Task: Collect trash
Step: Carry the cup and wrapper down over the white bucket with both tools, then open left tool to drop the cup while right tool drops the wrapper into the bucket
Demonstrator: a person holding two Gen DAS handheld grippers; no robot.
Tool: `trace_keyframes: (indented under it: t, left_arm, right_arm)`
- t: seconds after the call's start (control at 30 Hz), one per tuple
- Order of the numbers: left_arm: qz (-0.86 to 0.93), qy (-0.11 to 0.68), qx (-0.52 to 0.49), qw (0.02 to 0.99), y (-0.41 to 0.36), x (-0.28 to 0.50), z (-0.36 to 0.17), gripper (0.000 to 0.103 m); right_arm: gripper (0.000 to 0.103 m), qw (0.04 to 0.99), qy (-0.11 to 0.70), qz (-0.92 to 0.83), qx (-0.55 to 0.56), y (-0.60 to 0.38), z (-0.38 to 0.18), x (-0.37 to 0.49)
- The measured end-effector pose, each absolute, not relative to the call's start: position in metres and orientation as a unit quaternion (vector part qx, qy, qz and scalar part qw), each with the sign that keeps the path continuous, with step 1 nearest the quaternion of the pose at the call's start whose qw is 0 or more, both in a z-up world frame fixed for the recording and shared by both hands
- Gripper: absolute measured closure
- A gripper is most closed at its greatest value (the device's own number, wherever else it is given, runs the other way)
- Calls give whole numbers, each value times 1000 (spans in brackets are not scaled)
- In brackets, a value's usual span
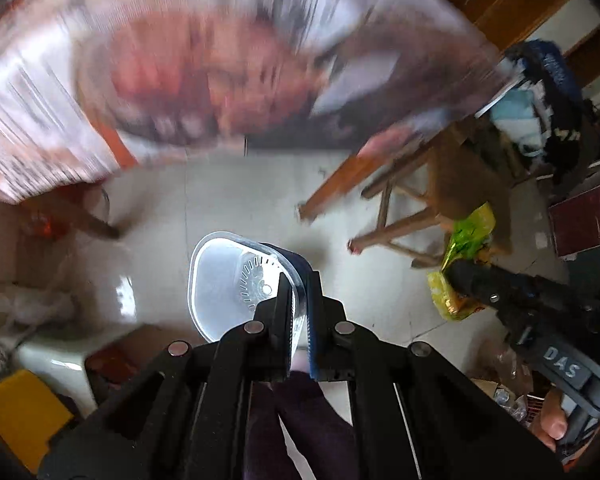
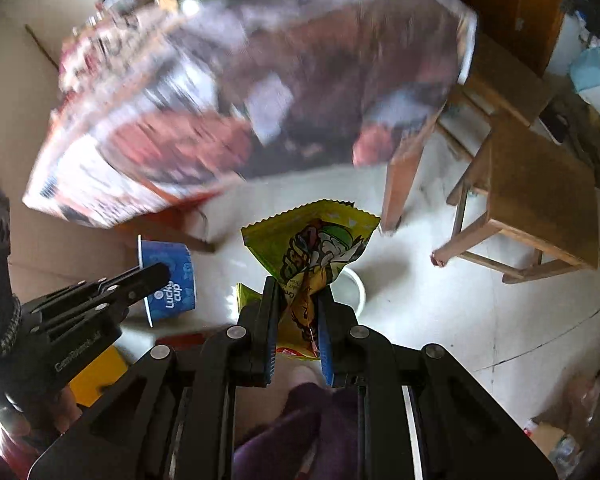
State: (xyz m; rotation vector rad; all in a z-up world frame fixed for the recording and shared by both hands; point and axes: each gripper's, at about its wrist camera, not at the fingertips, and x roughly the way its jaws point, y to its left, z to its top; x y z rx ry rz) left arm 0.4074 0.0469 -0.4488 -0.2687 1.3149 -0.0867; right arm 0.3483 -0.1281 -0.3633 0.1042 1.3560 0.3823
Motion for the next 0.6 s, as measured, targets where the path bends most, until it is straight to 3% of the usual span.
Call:
trace_keyframes:
  t: [0.33,0.6]
  left_arm:
    - [-35,686,-147,712,40,424,-638,98]
    - [-32,718,-152,679,47,432,-742,98]
  right_arm:
    - [87,713,680,166,47,-134,-524,373]
    - [87,675,717,166,55,-120,-620,365]
